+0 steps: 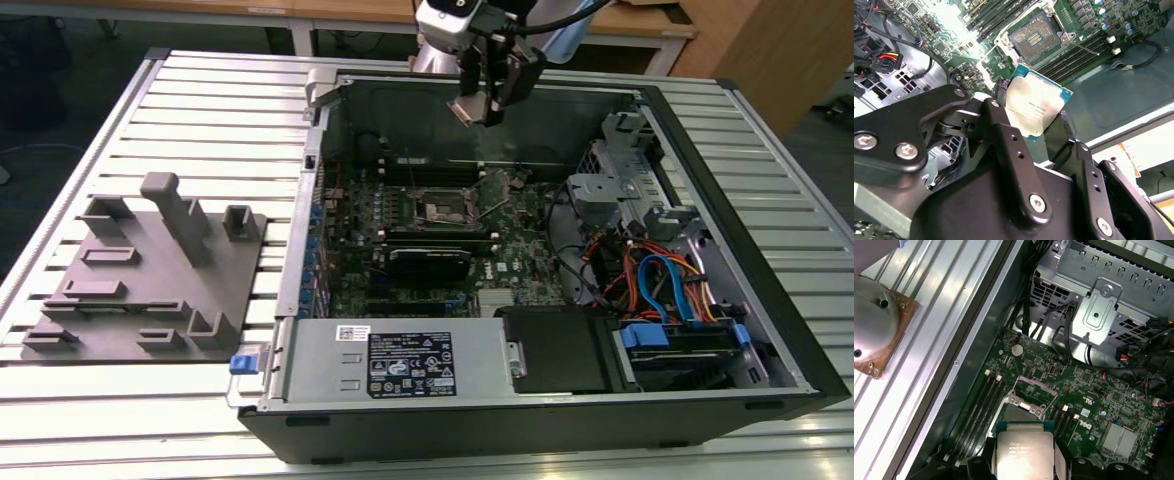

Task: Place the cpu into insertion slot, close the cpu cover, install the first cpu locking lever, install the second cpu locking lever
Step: 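Place the cpu into insertion slot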

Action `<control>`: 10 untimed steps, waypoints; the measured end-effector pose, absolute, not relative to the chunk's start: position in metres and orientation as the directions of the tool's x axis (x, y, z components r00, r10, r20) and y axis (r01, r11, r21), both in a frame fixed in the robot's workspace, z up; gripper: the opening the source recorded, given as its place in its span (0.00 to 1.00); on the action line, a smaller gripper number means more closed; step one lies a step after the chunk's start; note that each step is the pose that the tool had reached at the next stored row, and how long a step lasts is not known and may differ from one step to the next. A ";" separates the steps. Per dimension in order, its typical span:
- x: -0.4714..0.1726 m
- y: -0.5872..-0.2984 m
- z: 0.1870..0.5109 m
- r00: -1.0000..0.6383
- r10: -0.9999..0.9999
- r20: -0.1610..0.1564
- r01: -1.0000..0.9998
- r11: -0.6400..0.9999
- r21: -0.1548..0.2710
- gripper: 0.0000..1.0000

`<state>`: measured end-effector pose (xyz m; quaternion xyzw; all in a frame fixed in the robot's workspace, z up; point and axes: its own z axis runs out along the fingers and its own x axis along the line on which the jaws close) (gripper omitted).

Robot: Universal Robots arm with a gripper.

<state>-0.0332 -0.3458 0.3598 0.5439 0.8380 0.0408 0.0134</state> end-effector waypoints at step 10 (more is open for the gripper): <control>-0.033 -0.346 0.355 -0.348 0.937 0.024 0.935 0.345 0.078 0.54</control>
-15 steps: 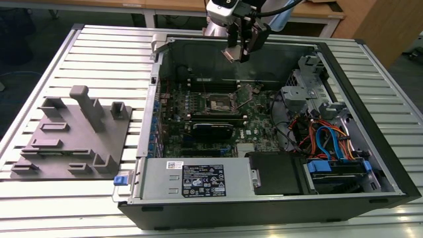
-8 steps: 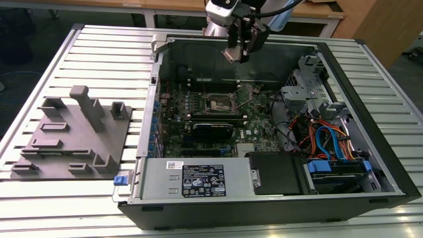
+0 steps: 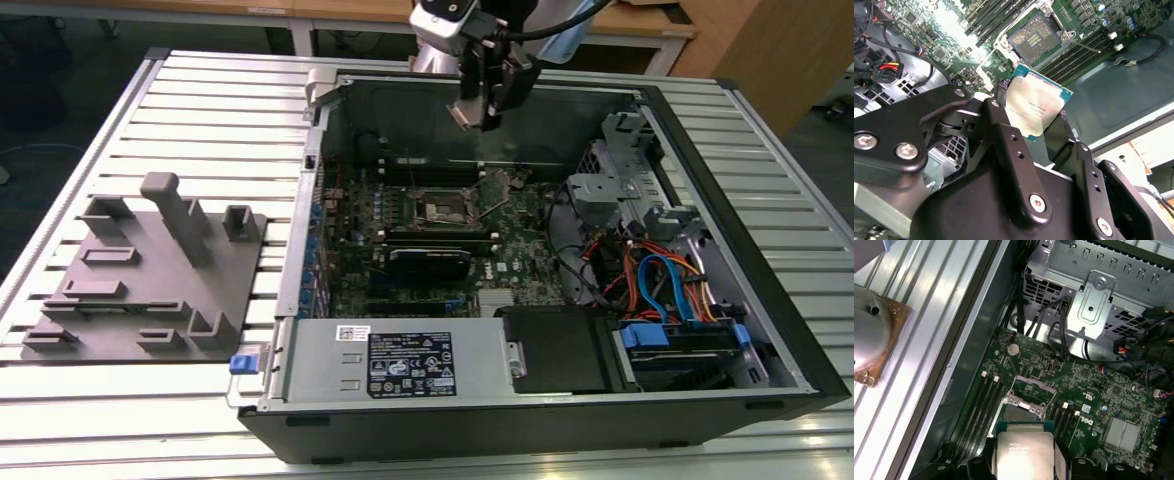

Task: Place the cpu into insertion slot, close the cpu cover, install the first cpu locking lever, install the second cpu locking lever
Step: 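Place the cpu into insertion slot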

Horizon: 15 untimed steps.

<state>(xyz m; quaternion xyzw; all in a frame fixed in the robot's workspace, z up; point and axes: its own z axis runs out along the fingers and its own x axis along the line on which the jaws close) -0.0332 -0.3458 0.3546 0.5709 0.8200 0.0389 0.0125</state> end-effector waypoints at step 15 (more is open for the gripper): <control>-0.033 -0.346 0.348 -0.263 0.964 0.030 0.964 0.261 0.059 0.54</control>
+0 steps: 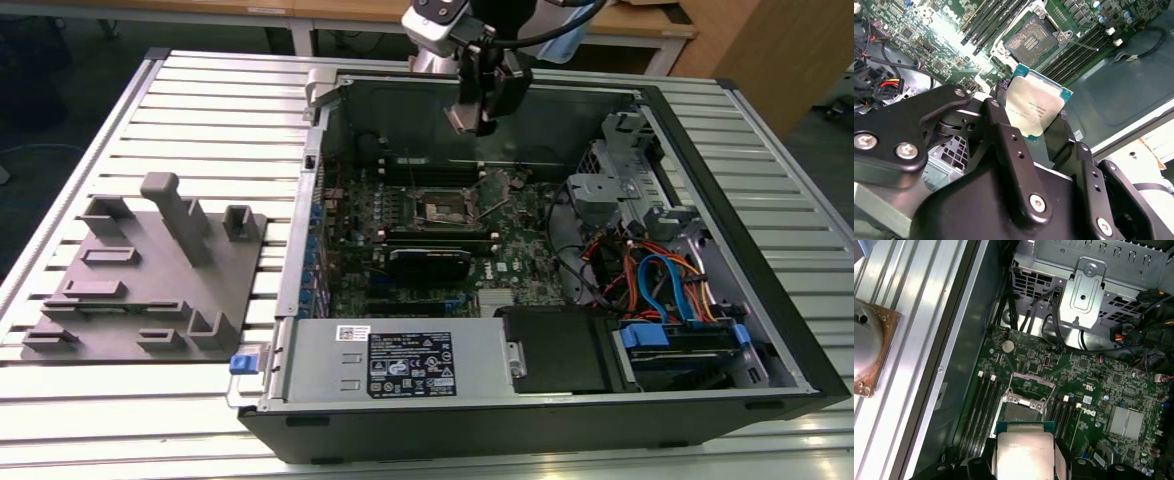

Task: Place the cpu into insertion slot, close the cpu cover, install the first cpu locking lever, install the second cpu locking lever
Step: 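Place the cpu into insertion slot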

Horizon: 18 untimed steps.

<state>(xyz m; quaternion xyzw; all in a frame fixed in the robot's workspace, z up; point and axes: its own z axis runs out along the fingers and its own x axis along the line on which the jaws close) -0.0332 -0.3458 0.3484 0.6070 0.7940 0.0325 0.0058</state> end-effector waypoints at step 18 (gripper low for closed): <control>-0.034 -0.346 0.341 -0.126 0.991 0.034 0.991 0.124 0.044 0.54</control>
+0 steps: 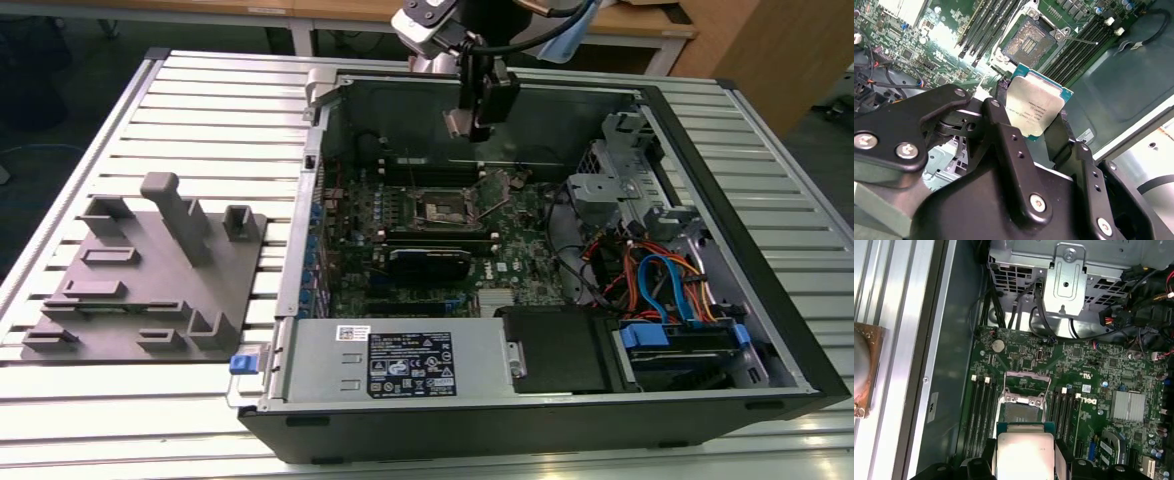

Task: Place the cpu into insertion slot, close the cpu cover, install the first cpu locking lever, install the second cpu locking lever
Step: 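Place the cpu into insertion slot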

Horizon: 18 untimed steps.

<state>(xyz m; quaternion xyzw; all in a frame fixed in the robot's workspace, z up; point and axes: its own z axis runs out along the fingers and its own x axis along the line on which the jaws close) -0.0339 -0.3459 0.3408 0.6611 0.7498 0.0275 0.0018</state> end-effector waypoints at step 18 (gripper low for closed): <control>-0.035 -0.346 0.337 -0.111 0.993 0.033 0.993 0.110 0.044 0.54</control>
